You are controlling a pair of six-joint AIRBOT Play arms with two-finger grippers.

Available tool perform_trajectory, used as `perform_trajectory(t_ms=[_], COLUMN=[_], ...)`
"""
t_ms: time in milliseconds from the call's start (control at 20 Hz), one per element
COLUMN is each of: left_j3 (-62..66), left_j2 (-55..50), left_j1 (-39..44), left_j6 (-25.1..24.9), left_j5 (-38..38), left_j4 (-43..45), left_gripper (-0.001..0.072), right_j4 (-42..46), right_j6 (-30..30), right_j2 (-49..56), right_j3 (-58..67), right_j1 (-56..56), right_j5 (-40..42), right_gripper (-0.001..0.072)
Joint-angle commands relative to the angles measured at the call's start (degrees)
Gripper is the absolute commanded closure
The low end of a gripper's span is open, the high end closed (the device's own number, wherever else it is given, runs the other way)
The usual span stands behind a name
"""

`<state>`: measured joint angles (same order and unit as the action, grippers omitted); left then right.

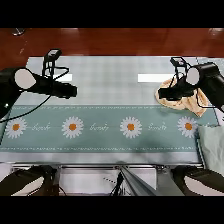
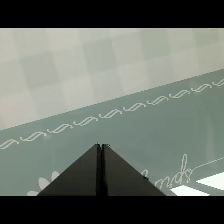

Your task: Fold the shirts.

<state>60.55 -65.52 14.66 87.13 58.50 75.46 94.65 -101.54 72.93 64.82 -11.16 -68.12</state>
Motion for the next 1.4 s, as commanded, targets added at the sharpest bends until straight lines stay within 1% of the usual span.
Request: perform_trajectory(t_ms=[0, 900, 1000, 1050, 1100, 1150, 1200, 1250, 1300, 1350], left_j3=[0.0, 0.0, 0.0, 0.0, 0.0, 0.0, 0.0, 0.0, 0.0, 0.0], left_j2=[0.0, 0.0, 0.0, 0.0, 0.0, -0.1, -0.2, -0.5, -0.7, -0.9], left_j1=[0.0, 0.0, 0.0, 0.0, 0.0, 0.0, 0.0, 0.0, -0.1, -0.1], left_j6=[0.0, 0.0, 0.0, 0.0, 0.0, 0.0, 0.6, 1.8, 1.9, 1.9], left_j5=[0.0, 0.0, -0.8, -2.9, -5.0, -7.3, -9.1, -9.7, -9.7, -9.6], left_j4=[0.0, 0.0, 0.0, 0.0, 0.0, 0.0, -0.1, -0.5, -0.2, -0.2], left_gripper=[0.0688, 0.0688, 0.0688, 0.0688, 0.0686, 0.0563, 0.0197, 0.0004, 0.0004, 0.0004], right_j4=[0.0, 0.0, 0.9, 3.0, 6.8, 11.5, 15.7, 18.8, 20.8, 22.8], right_j6=[0.0, 0.0, 0.4, 0.9, 0.6, -0.8, -2.1, -2.8, -2.8, -4.9], right_j2=[0.0, 0.0, 0.0, 0.0, 0.0, 0.1, 0.2, 0.5, 0.8, 1.4], right_j3=[0.0, 0.0, 0.0, 0.0, 0.0, 0.0, 0.0, 0.0, 0.0, 0.0], right_j1=[-0.1, -0.1, -0.1, 0.0, 0.0, 0.0, 0.2, 0.9, 2.2, 4.5], right_j5=[0.0, 0.8, 3.6, 5.6, 8.6, 11.8, 15.1, 18.4, 20.9, 22.5], right_gripper=[0.0684, 0.0684, 0.0684, 0.0683, 0.066, 0.0424, 0.0061, 0.0082, 0.0082, 0.0082])
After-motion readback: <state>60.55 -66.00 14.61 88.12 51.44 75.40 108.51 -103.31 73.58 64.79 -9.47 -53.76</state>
